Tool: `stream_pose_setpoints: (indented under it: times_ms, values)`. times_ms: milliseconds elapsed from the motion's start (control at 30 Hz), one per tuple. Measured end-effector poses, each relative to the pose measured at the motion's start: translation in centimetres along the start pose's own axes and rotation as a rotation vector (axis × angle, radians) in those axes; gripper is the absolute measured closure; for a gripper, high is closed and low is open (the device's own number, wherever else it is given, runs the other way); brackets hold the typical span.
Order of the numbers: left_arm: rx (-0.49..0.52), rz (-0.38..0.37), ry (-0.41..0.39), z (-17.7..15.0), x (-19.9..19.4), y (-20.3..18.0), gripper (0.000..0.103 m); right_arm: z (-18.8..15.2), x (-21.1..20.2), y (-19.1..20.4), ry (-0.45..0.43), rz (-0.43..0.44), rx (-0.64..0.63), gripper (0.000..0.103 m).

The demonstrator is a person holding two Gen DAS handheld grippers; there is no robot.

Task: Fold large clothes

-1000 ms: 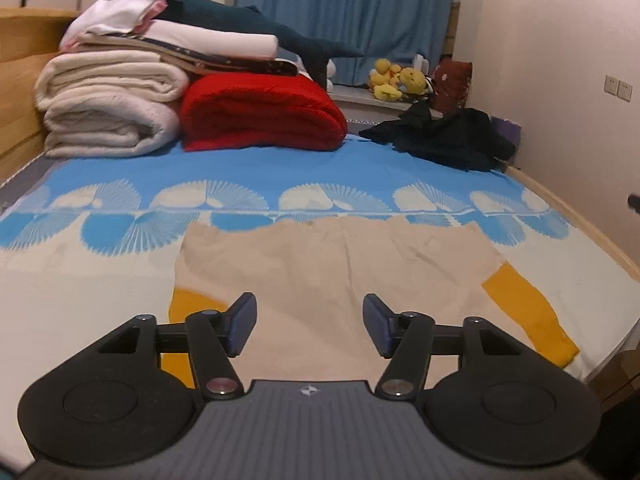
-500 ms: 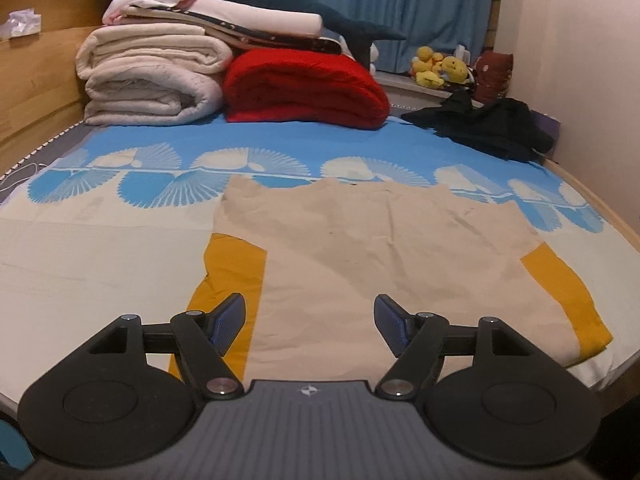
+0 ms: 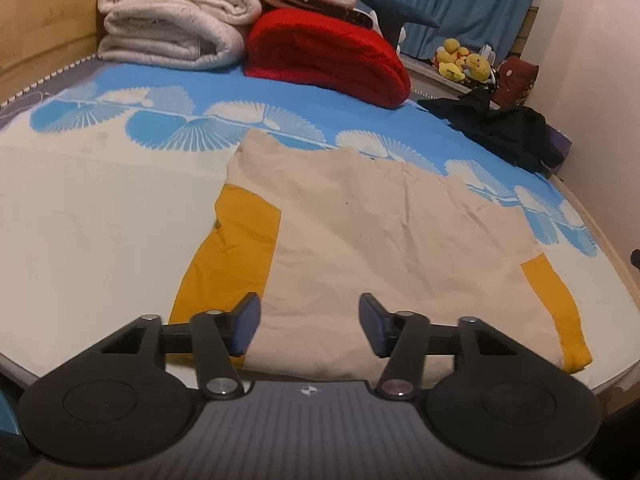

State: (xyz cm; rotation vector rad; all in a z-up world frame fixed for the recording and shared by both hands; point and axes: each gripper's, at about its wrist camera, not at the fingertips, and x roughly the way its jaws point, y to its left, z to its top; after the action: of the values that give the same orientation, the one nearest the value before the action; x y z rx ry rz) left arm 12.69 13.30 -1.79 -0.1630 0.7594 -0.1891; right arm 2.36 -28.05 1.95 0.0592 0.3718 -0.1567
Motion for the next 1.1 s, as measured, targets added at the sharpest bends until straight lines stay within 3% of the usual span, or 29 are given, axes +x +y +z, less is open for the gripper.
stream_pose_setpoints:
  times_ms: [67, 300, 400, 600, 767, 933, 1100]
  values:
    - [-0.010, -0.005, 0.012, -0.1, -0.1, 0.4, 0.059, 0.0, 0.3, -0.1, 0.008, 0.005, 0.007, 0.060]
    - [-0.049, 0.005, 0.073, -0.9, 0.3, 1.5, 0.059, 0.2, 0.6, 0.6, 0.022, 0.038, 0.008, 0.060]
    - [-0.127, -0.010, 0.125, -1.3, 1.0, 2.5, 0.056, 0.2, 0.9, 0.8, 0.034, 0.040, 0.022, 0.060]
    - [-0.332, -0.071, 0.219, -1.8, 2.6, 4.3, 0.030, 0.2, 1.3, 0.6, 0.050, 0.053, 0.052, 0.060]
    - [-0.409, -0.058, 0.258, -2.1, 3.7, 5.0, 0.030, 0.3, 1.4, 0.3, 0.050, 0.071, 0.036, 0.063]
    - [-0.502, -0.038, 0.282, -2.8, 4.5, 5.9, 0.030, 0.3, 1.6, -0.5, 0.070, 0.076, 0.053, 0.073]
    - [-0.603, -0.021, 0.297, -3.4, 5.4, 6.7, 0.030, 0.1, 1.7, -0.8, 0.080, 0.081, 0.052, 0.073]
